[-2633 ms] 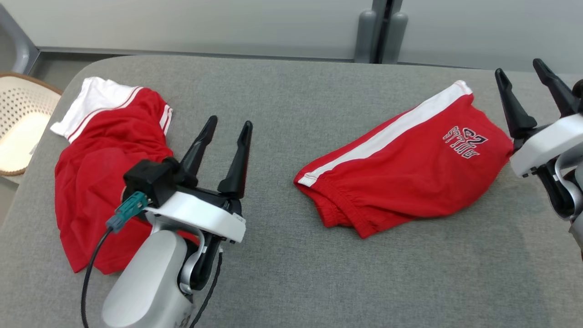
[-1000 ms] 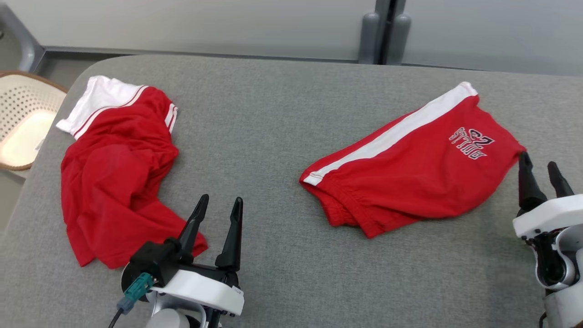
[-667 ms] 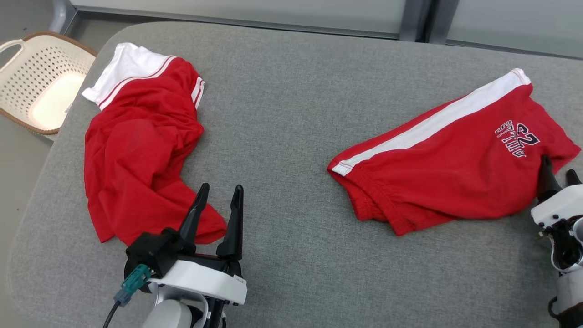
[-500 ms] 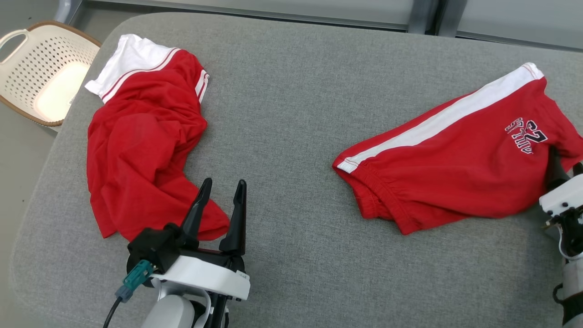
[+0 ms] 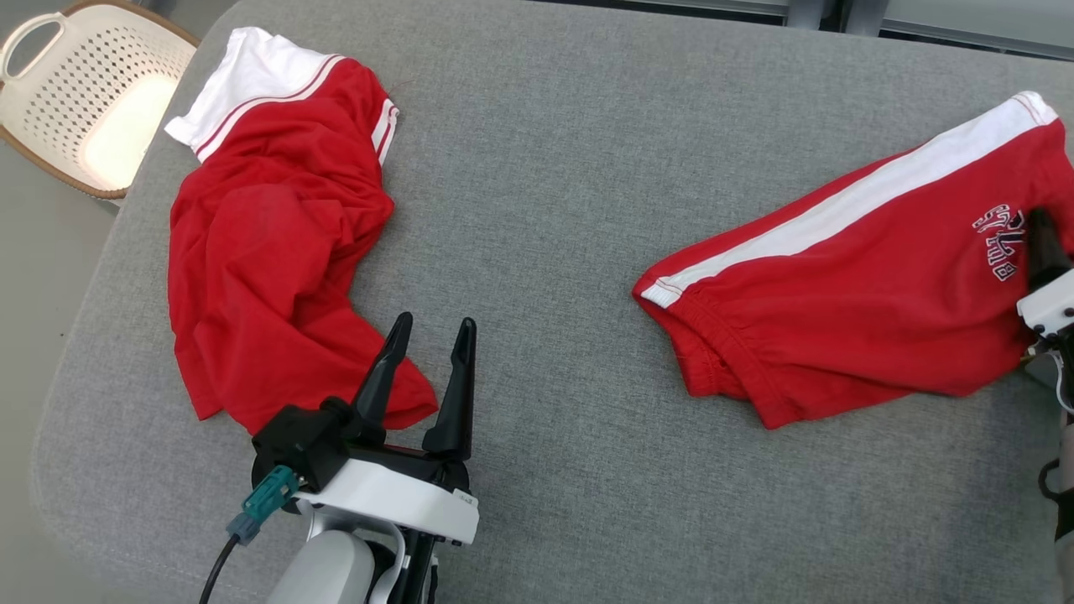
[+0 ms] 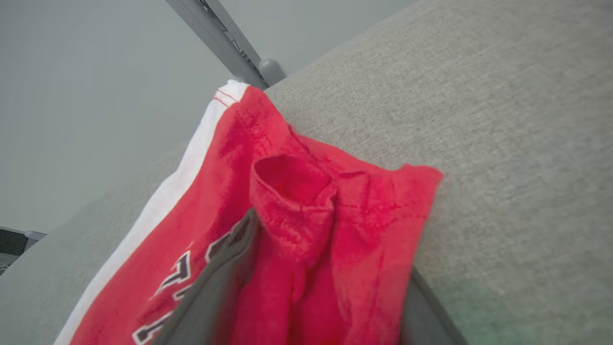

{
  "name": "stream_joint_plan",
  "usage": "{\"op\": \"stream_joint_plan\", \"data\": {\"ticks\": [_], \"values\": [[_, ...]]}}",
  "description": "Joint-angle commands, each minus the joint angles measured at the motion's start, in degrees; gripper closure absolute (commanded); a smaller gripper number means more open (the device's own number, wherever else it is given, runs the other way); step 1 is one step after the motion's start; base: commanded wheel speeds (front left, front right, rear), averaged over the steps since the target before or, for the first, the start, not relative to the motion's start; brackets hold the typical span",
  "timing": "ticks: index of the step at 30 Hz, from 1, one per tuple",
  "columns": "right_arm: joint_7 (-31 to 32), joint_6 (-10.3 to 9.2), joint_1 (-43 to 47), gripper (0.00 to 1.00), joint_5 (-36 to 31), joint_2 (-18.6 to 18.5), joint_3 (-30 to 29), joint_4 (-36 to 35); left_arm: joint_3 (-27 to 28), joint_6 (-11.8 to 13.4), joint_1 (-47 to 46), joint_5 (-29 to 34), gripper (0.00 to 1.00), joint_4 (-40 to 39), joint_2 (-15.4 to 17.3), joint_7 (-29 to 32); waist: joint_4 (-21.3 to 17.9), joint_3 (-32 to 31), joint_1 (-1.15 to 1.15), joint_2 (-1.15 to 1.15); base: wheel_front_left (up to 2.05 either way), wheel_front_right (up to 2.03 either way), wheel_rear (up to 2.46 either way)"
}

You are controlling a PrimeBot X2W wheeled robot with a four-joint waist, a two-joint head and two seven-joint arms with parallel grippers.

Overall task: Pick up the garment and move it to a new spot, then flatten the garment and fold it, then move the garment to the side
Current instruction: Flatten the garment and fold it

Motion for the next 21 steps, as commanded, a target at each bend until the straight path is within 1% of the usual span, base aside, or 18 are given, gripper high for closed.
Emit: {"op": "stream_joint_plan", "data": {"ticks": [1,5,6,7,8,15,21], "values": [[0.8,0.0,0.5,0.0,0.6,1.0,0.6,0.8,0.0,0.1,-1.0,-0.3,0.0,-0.1,0.2,0.0,0.1,0.2,0.0,0.0,0.0,0.0,0.0],[0.4,0.0,0.2,0.0,1.1,0.5,1.8,0.5,-0.2,0.3,-1.0,-0.3,0.0,0.1,0.2,0.0,0.4,0.3,0.0,0.0,0.0,0.0,0.0],[0.1,0.0,0.2,0.37,1.1,0.4,2.1,0.6,-0.2,0.3,-1.0,-0.4,0.0,0.2,0.2,0.0,0.4,0.3,0.0,0.0,0.0,0.0,0.0],[-0.1,0.0,0.2,0.85,1.2,0.3,2.6,0.6,-0.2,0.4,-1.0,-0.4,0.0,0.2,0.2,0.0,0.3,0.3,0.0,0.0,0.0,0.0,0.0],[-0.2,0.0,0.2,1.0,1.4,0.4,3.2,0.5,-0.2,0.5,-1.1,-0.3,0.0,0.2,0.2,0.0,0.2,0.2,0.0,0.0,0.0,0.0,0.0],[-5.5,0.0,1.3,1.0,3.2,-0.7,4.7,0.0,0.4,0.2,-0.8,0.5,0.0,0.9,0.2,0.0,-1.6,-1.7,0.0,0.0,0.0,0.0,0.0],[-10.8,0.0,3.4,1.0,6.0,-1.4,4.2,0.2,0.9,-0.4,0.1,1.1,0.0,1.5,0.2,0.0,-4.1,-4.4,0.0,0.0,0.0,0.0,0.0]]}}
